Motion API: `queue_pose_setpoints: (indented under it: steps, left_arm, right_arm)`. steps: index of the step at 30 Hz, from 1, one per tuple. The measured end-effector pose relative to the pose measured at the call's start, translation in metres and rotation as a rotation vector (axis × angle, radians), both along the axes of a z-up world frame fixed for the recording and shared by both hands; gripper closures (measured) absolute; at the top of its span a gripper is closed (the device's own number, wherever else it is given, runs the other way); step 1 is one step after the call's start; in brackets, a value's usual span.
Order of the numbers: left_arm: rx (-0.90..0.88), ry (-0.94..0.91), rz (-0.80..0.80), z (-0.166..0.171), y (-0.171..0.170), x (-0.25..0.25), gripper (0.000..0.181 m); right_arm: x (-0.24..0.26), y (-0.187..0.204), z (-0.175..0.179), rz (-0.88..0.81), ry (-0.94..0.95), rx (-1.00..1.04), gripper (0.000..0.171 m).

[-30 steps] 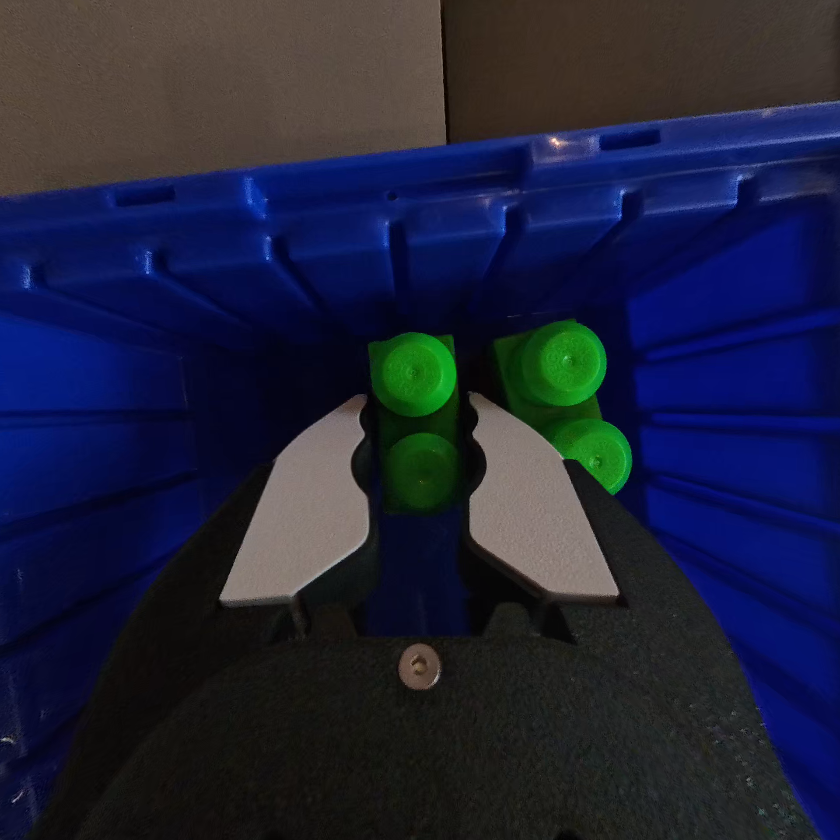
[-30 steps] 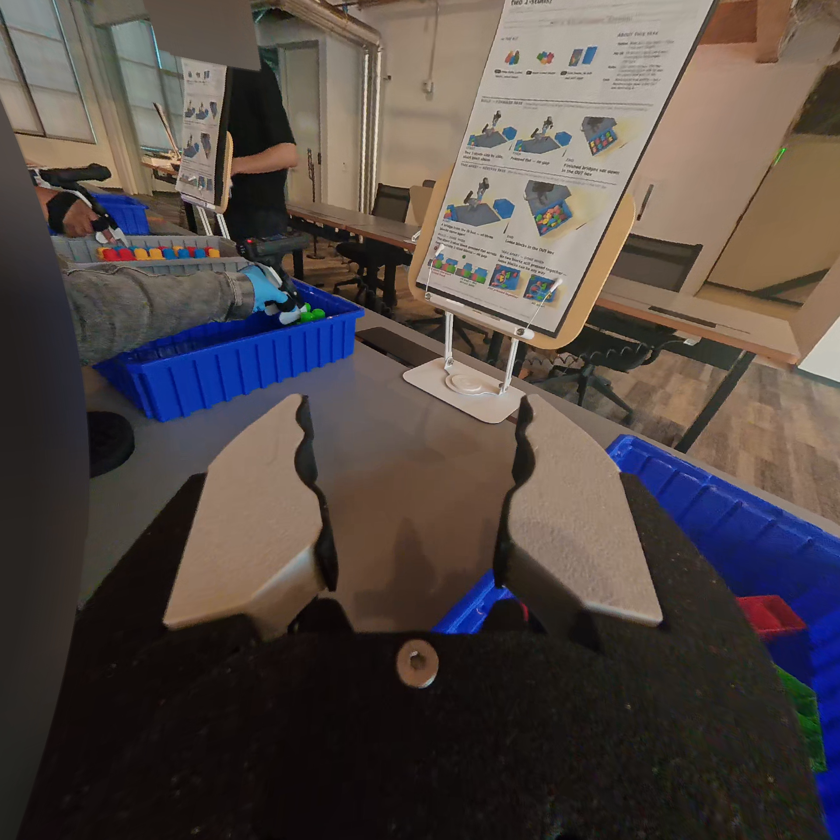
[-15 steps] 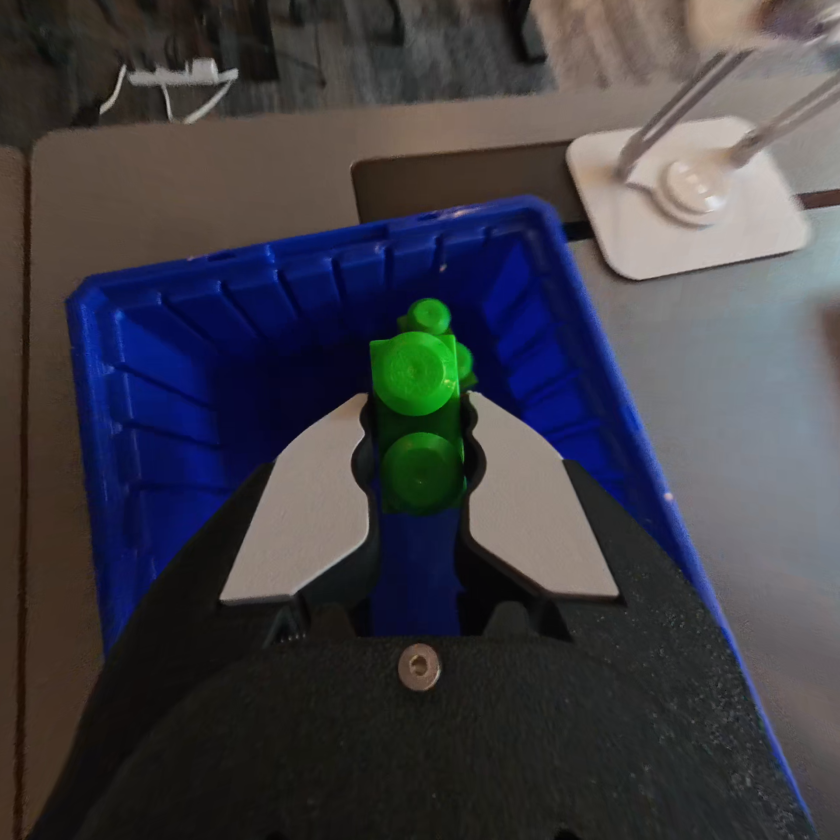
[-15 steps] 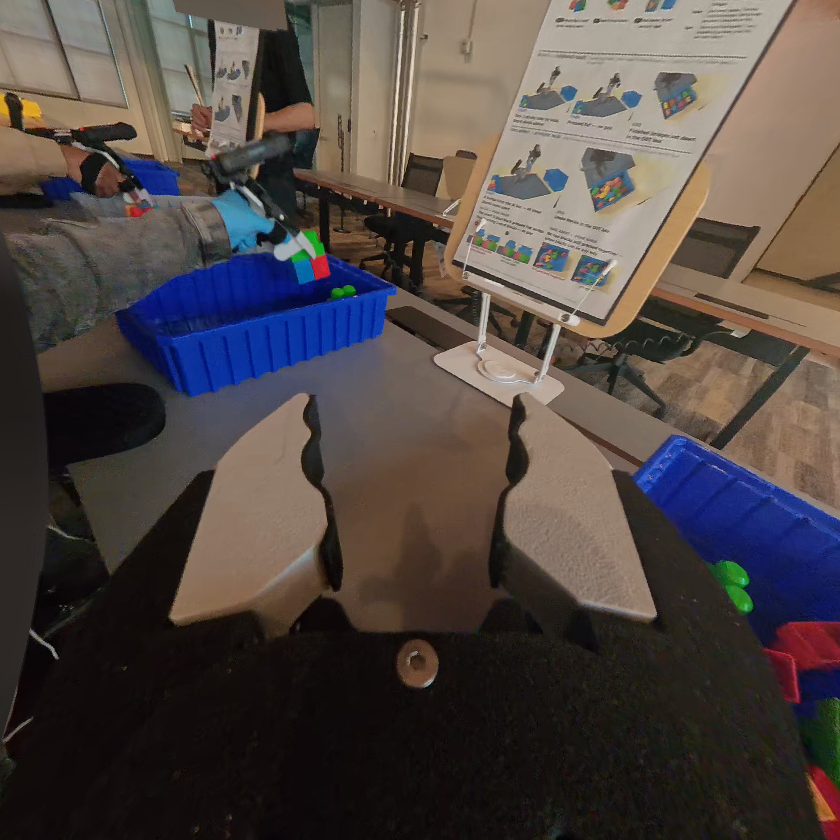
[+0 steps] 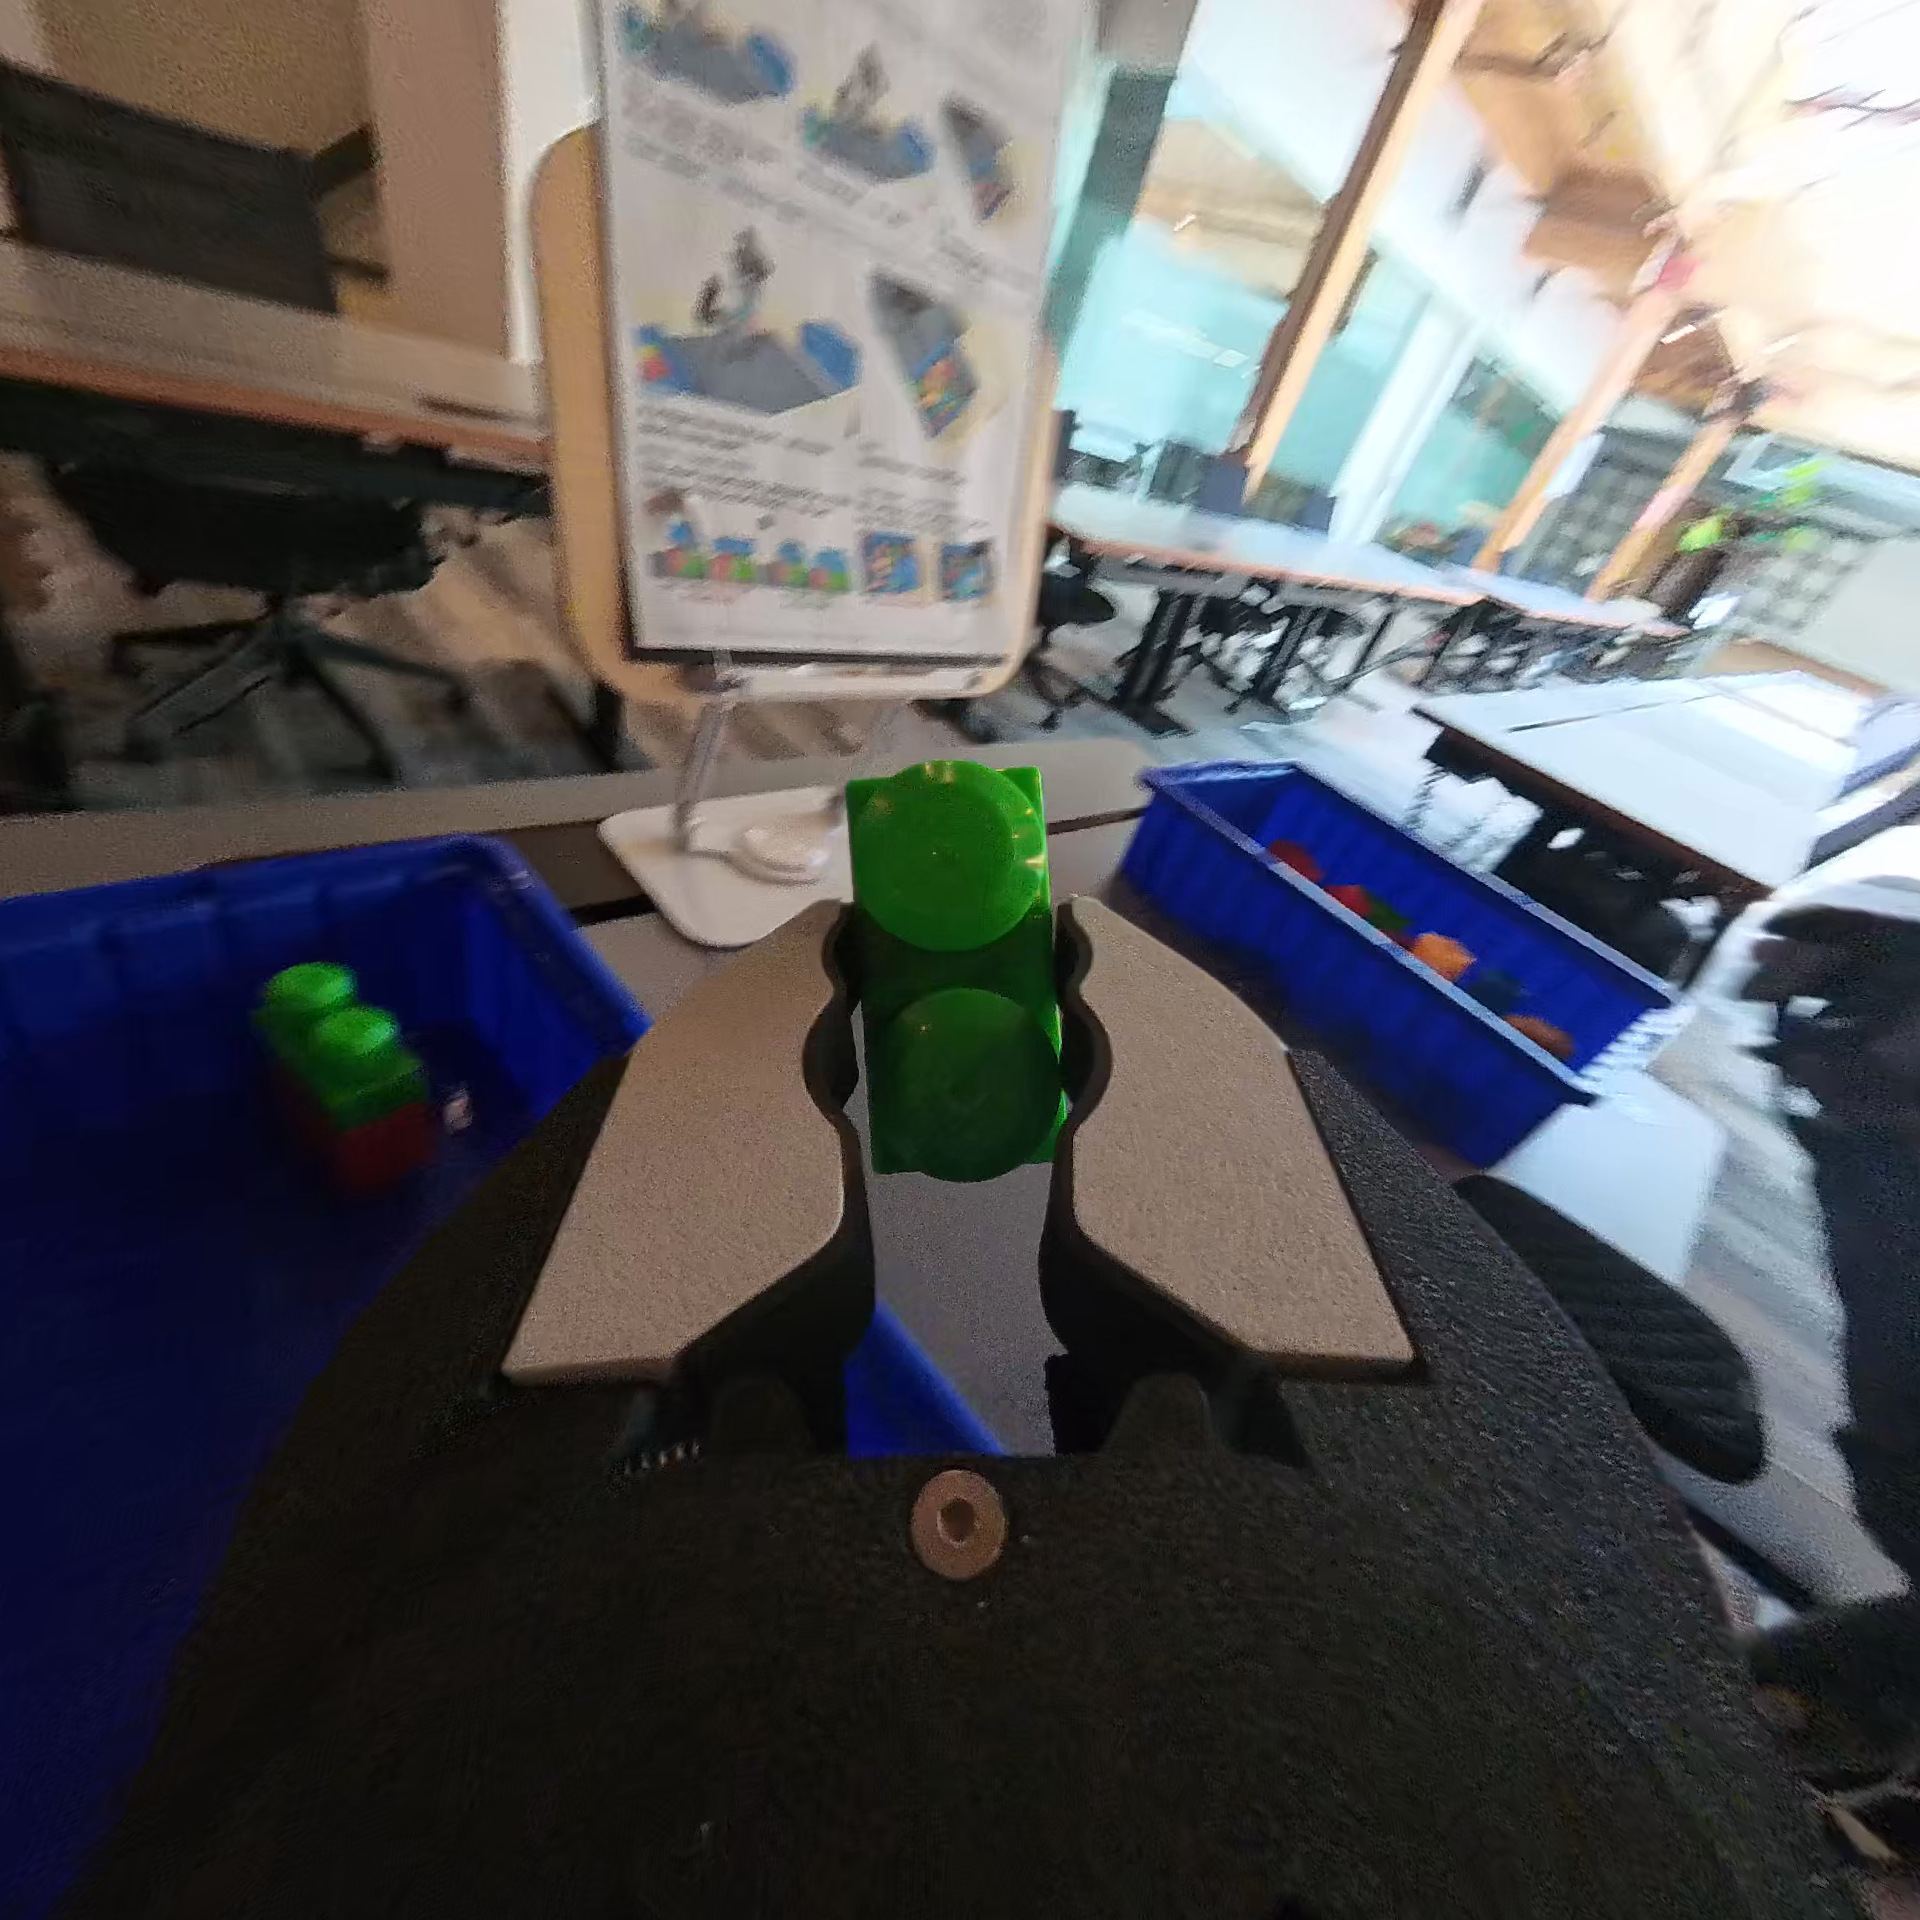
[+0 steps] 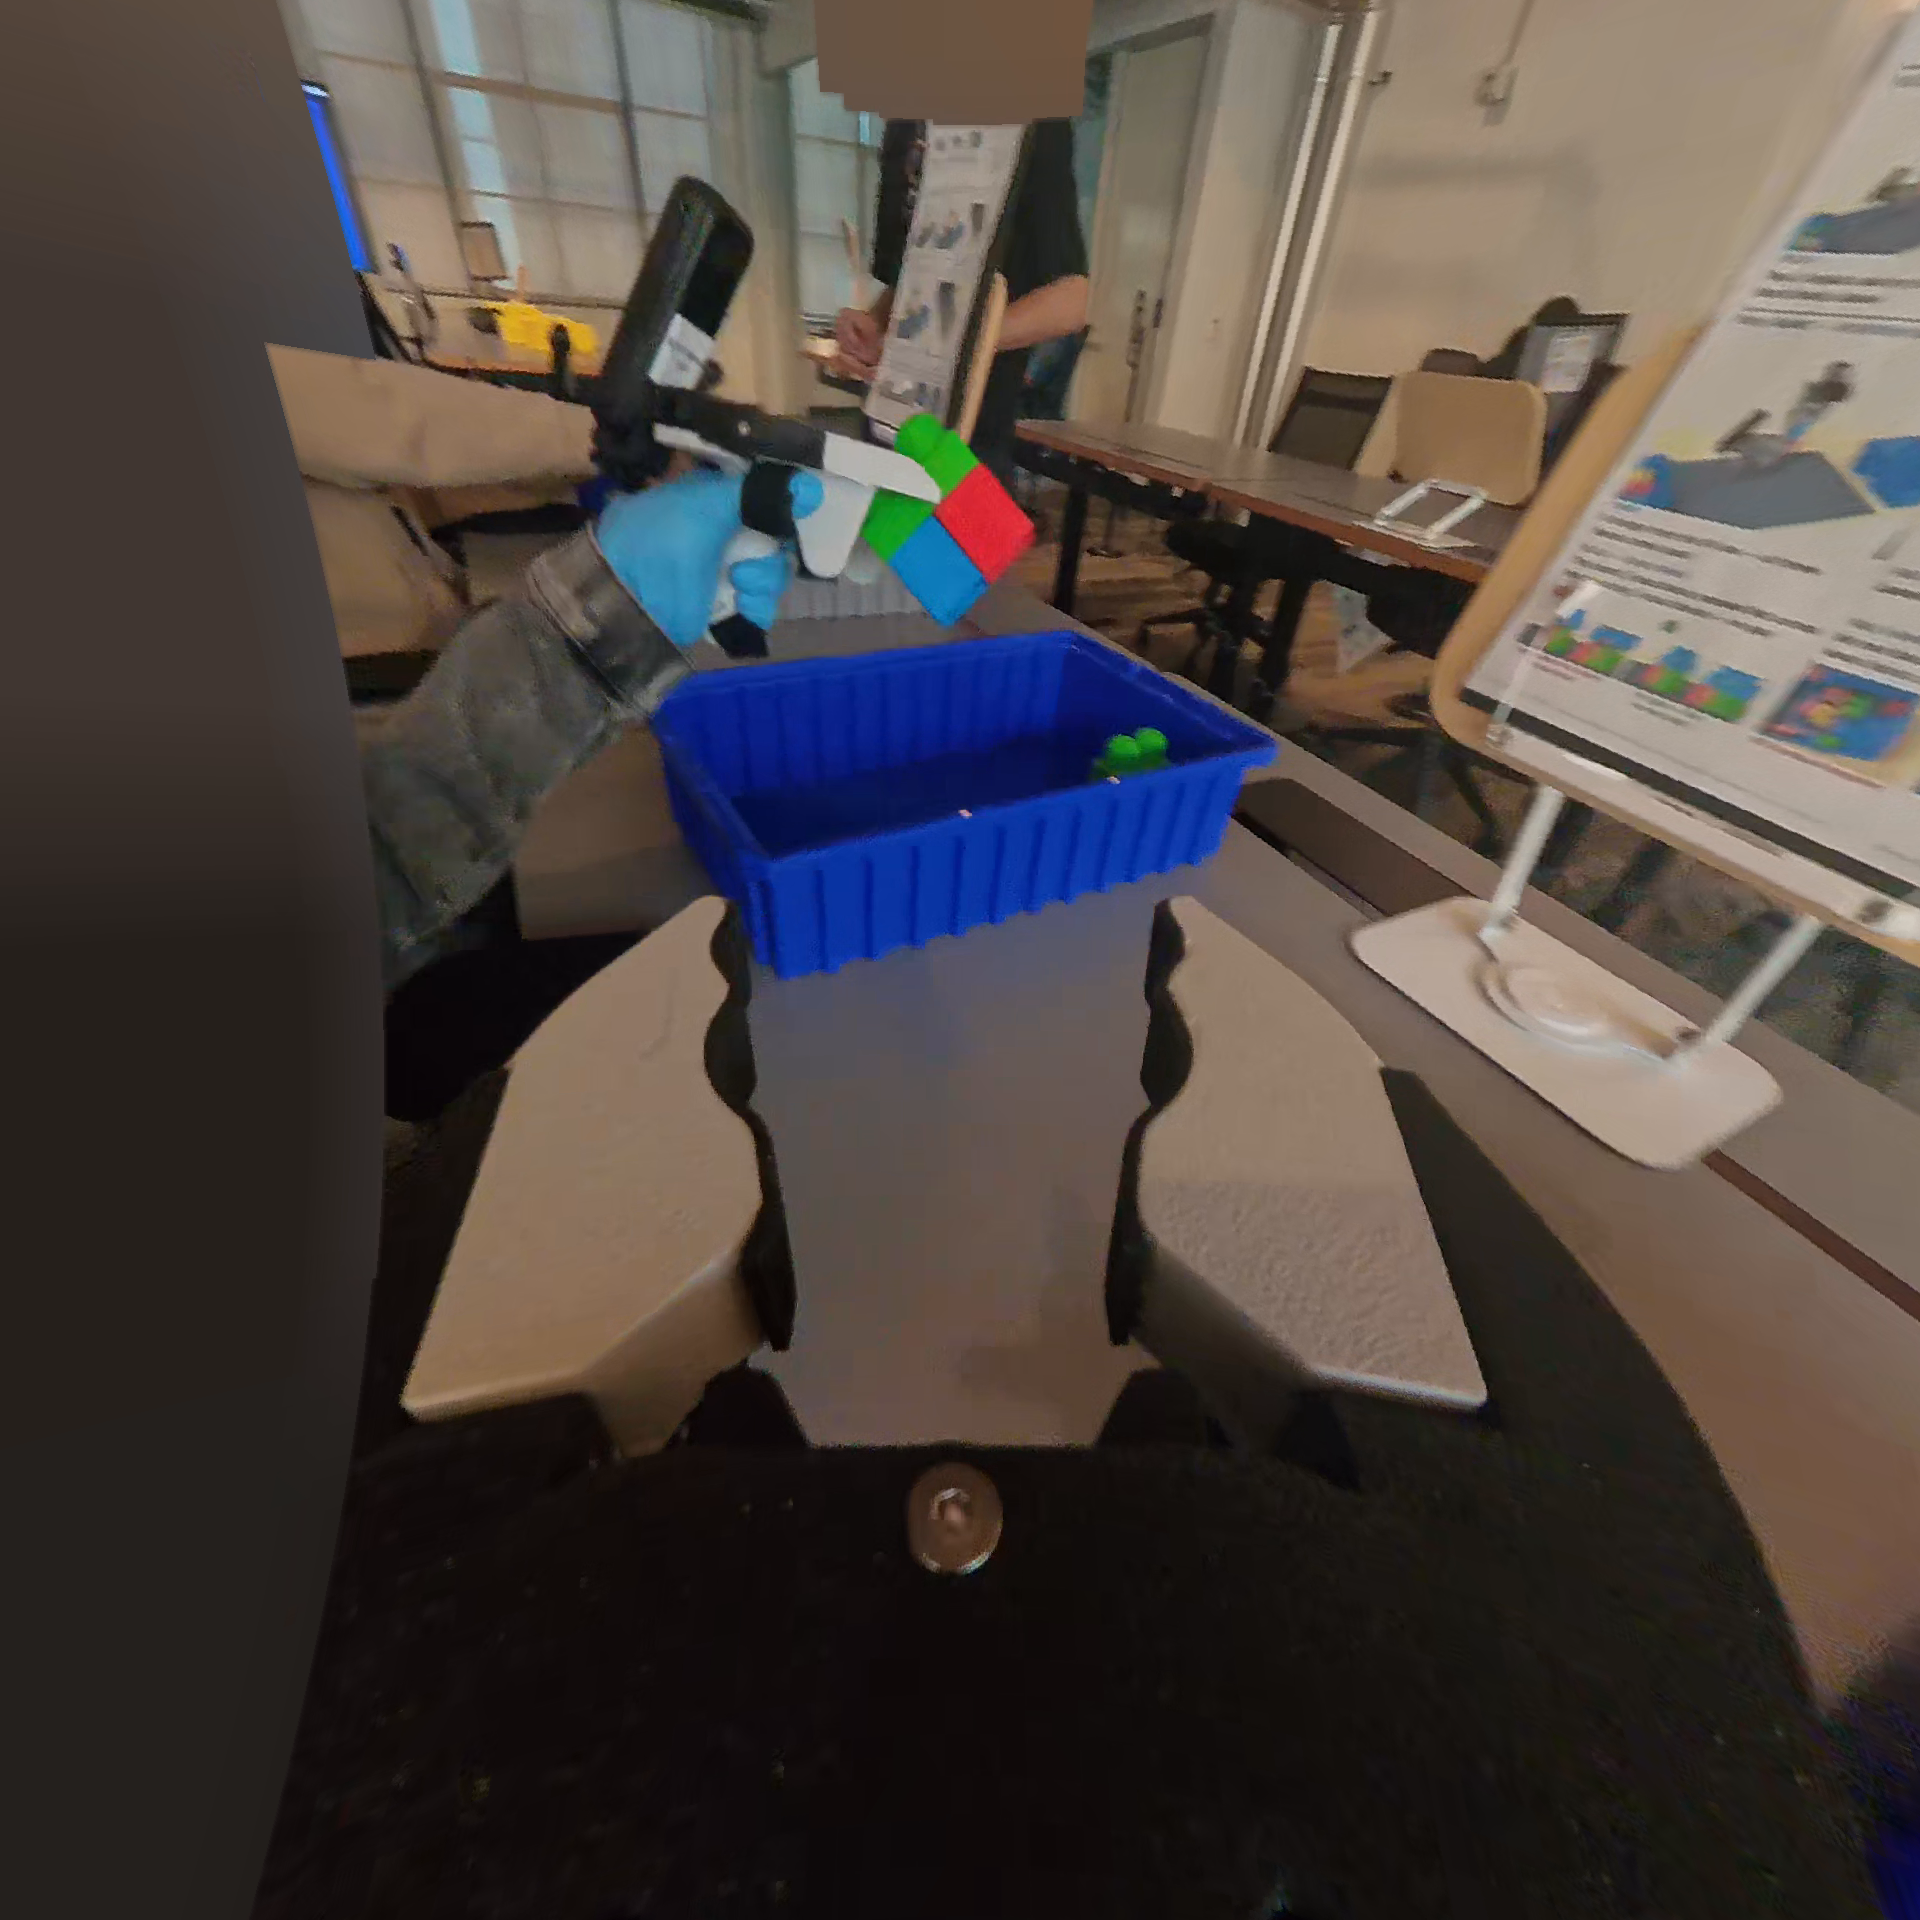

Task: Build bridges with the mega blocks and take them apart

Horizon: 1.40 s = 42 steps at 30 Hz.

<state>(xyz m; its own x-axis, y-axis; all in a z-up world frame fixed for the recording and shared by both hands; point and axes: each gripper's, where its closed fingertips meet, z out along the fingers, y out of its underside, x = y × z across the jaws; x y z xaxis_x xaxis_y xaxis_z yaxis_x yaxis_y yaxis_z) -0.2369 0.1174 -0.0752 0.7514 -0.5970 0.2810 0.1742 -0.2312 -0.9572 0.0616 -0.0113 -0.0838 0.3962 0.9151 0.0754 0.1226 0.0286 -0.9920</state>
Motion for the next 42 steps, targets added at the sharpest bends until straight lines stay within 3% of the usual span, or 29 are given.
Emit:
queue_pose_setpoints:
  steps: [9,15,21,25,31,33,42]
  left_arm:
    - [0.236,-0.241,-0.327,0.043,-0.092,0.067,0.146]
    - [0.335,-0.292,-0.439,0.056,-0.134,0.085,0.146]
    - [0.401,-0.284,-0.418,0.061,-0.149,0.084,0.146]
    - [0.410,-0.273,-0.397,0.058,-0.149,0.085,0.146]
    - [0.398,-0.258,-0.400,0.054,-0.146,0.089,0.146]
    - [0.401,-0.252,-0.394,0.053,-0.144,0.089,0.146]
    - [0.412,-0.199,-0.433,0.060,-0.149,0.095,0.146]
  right_arm:
    - [-0.116,-0.006,0.037,0.369,0.027,-0.058,0.081]
    - [-0.182,-0.001,0.039,0.552,0.008,-0.154,0.073]
    - [-0.215,-0.013,0.046,0.696,0.113,-0.196,0.091]
    - [-0.216,-0.016,0.053,0.754,0.215,-0.204,0.112]
    - [-0.219,-0.017,0.045,0.779,0.191,-0.218,0.115]
    - [-0.218,-0.021,0.046,0.805,0.203,-0.191,0.134]
    - [-0.213,-0.025,0.051,0.786,0.245,-0.120,0.135]
